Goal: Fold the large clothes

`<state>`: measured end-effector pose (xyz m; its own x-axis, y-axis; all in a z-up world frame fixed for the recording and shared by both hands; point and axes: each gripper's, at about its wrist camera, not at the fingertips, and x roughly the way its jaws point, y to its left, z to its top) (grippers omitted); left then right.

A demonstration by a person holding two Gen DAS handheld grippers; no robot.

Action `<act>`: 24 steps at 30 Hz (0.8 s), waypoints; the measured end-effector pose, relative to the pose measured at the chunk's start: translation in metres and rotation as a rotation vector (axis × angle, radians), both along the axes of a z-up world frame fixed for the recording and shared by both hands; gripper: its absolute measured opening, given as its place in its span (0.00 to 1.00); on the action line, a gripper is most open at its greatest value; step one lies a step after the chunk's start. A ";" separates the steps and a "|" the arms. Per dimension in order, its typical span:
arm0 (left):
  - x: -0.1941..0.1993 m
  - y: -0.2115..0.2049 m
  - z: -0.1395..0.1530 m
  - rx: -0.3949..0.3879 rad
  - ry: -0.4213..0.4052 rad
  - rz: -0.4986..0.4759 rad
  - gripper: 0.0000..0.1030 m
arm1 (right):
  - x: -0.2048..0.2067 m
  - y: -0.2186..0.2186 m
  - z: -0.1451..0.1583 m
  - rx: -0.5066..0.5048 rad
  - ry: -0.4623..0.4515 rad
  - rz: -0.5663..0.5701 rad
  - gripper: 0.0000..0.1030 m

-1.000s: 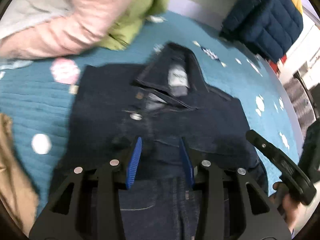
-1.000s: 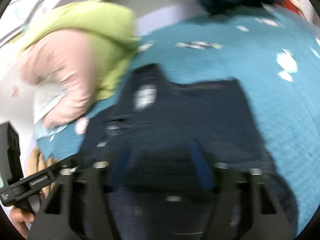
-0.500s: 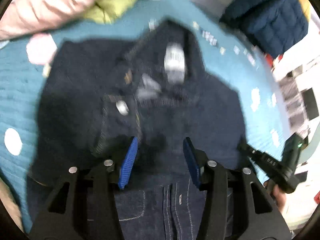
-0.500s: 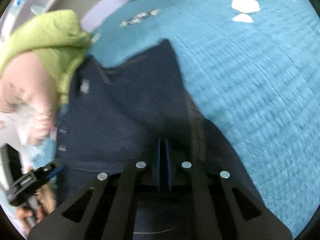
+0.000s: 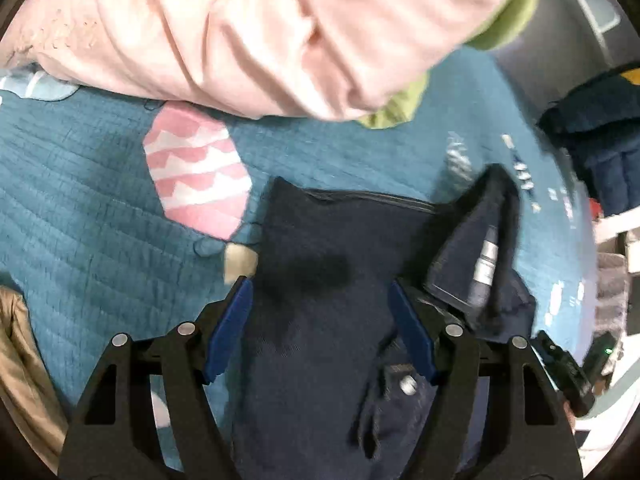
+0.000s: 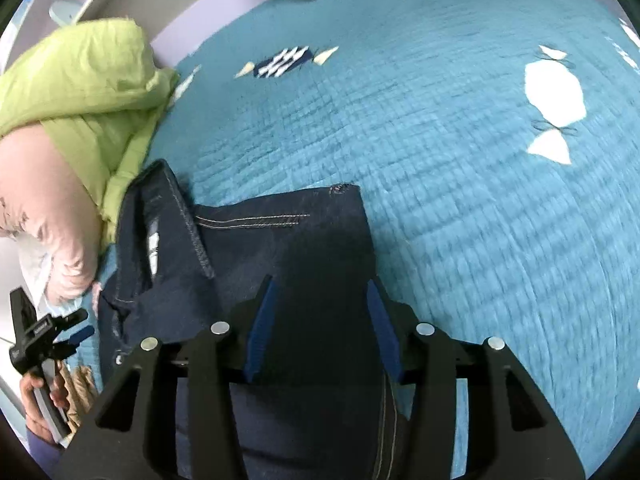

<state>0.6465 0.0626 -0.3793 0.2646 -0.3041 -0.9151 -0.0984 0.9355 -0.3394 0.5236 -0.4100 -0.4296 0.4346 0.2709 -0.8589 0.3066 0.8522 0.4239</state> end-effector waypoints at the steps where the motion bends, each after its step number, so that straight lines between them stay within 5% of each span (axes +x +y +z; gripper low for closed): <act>1: 0.005 -0.003 -0.005 0.018 0.012 -0.011 0.69 | 0.006 -0.003 -0.003 -0.004 0.013 -0.004 0.44; 6: 0.018 -0.011 -0.025 0.107 0.060 -0.062 0.70 | 0.026 -0.013 -0.011 -0.008 0.053 -0.012 0.47; 8: 0.023 -0.010 -0.030 0.094 0.078 -0.065 0.79 | 0.032 -0.015 -0.018 0.016 0.079 -0.013 0.48; 14: 0.028 -0.024 -0.032 0.174 0.090 -0.120 0.77 | 0.045 -0.021 -0.026 0.082 0.084 -0.028 0.45; 15: 0.028 -0.023 -0.030 0.175 0.082 -0.114 0.70 | 0.046 -0.020 -0.025 0.072 0.084 -0.022 0.42; 16: 0.027 -0.023 -0.028 0.175 0.076 -0.109 0.61 | 0.045 -0.019 -0.023 0.058 0.080 -0.012 0.28; 20: 0.023 -0.021 -0.020 0.203 0.062 -0.144 0.37 | 0.042 -0.020 -0.017 0.074 0.043 0.004 0.10; 21: 0.022 -0.019 -0.018 0.202 0.060 -0.148 0.26 | 0.039 -0.023 -0.014 0.084 0.024 0.001 0.09; 24: 0.012 -0.015 -0.003 0.204 0.025 -0.155 0.14 | 0.029 -0.020 0.003 0.074 -0.042 0.021 0.08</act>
